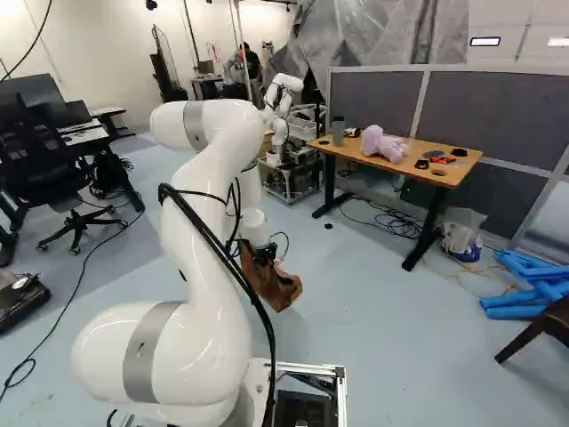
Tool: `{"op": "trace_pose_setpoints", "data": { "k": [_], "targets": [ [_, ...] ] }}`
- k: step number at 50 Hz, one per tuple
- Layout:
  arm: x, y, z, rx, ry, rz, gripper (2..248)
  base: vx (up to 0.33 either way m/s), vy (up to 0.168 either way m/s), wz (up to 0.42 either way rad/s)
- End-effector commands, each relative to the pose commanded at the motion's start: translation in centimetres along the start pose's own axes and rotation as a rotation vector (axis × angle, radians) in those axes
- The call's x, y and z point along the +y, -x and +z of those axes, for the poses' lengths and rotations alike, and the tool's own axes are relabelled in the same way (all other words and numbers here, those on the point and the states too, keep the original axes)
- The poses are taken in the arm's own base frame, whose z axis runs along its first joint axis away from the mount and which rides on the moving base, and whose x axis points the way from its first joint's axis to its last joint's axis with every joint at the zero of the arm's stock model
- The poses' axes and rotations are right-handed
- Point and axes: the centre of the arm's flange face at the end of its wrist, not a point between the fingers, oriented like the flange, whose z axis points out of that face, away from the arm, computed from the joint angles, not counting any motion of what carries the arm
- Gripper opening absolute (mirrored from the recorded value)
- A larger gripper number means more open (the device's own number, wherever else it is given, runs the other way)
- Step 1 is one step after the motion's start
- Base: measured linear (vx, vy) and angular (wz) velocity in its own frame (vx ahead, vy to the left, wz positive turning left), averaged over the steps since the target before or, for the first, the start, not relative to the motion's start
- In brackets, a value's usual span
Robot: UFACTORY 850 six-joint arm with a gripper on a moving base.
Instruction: Pick up the bag on the ground and place it on the table
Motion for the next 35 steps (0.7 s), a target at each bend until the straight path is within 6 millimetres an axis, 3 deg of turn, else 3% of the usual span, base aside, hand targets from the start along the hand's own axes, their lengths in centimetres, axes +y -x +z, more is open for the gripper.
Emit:
{"op": "trace_pose_setpoints", "data": {
  "k": [35],
  "targets": [
    [2.2,-0.3,-4.5,-0.009,0.003,0.028,22,0.000,0.000,0.000]
  ]
}}
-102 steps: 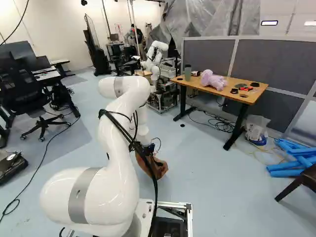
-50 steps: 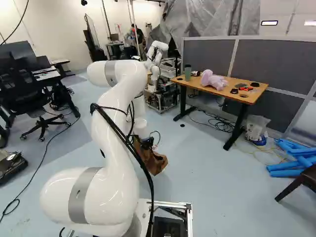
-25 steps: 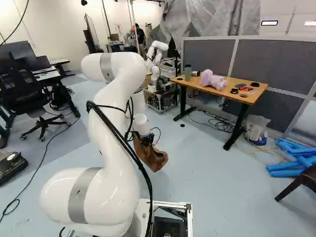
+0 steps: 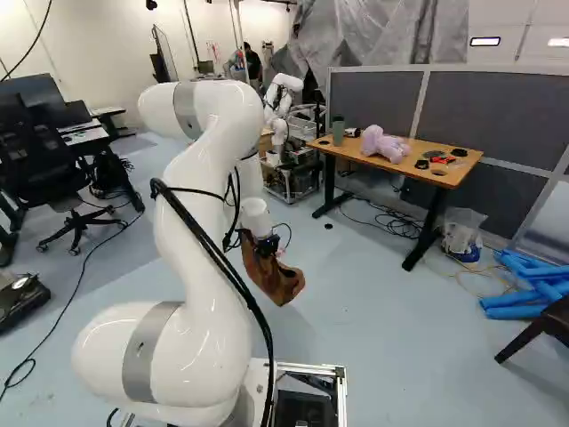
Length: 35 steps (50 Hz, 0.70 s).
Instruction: Pick up the bag on the ground and place it on the table
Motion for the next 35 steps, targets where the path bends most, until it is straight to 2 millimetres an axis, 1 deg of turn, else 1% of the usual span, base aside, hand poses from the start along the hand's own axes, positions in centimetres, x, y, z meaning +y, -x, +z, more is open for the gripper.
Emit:
{"op": "trace_pose_setpoints", "data": {
  "k": [35],
  "targets": [
    [2.3,-0.7,-4.3,-0.017,-0.005,0.025,22,0.000,0.000,0.000]
  ]
}}
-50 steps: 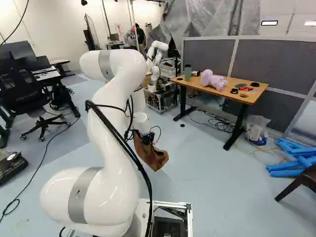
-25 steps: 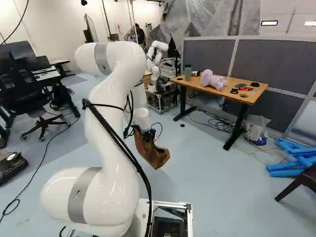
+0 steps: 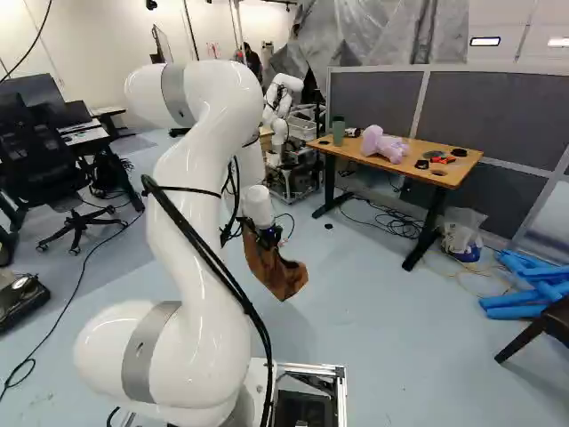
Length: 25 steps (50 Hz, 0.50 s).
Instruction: Pick up the bag on the ground and place it on the table
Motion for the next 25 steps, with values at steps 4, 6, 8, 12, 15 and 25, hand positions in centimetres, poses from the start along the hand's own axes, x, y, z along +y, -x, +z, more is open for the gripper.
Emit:
{"op": "trace_pose_setpoints", "data": {
  "k": [4,6,8,12,15,25],
  "targets": [
    [0.3,-0.1,-0.5,-0.001,0.000,0.003,22,0.000,0.000,0.000],
    [0.4,-0.2,-0.7,-0.002,0.000,0.004,22,0.000,0.000,0.000],
    [0.6,-0.3,-1.0,-0.002,0.000,0.005,22,0.000,0.000,0.000],
    [0.9,-0.4,-1.4,-0.004,0.000,0.008,22,0.000,0.000,0.000],
    [1.1,-0.5,-1.8,-0.004,0.000,0.010,22,0.000,0.000,0.000],
    [1.8,-0.8,-3.0,-0.007,0.000,0.017,22,0.000,0.000,0.000]
  ]
}}
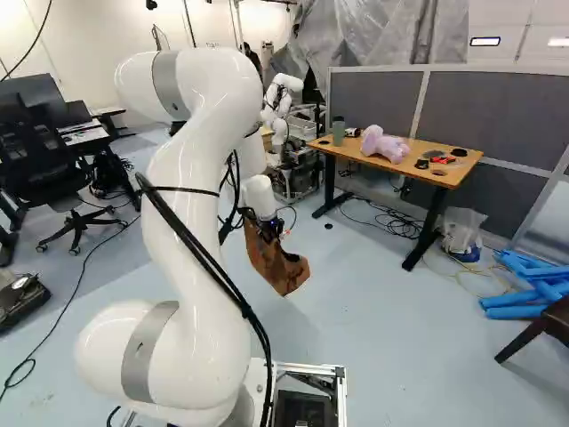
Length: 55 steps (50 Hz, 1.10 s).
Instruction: Pick up the bag on the ground and place it on the table
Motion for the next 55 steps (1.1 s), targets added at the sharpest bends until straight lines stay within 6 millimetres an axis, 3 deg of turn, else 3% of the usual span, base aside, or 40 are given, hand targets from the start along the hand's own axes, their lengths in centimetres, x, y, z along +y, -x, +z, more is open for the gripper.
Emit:
{"op": "trace_pose_setpoints", "data": {
  "k": [55],
  "targets": [
    [3.7,-1.7,-6.7,-0.023,-0.009,0.033,22,0.000,0.000,0.000]
  ]
}}
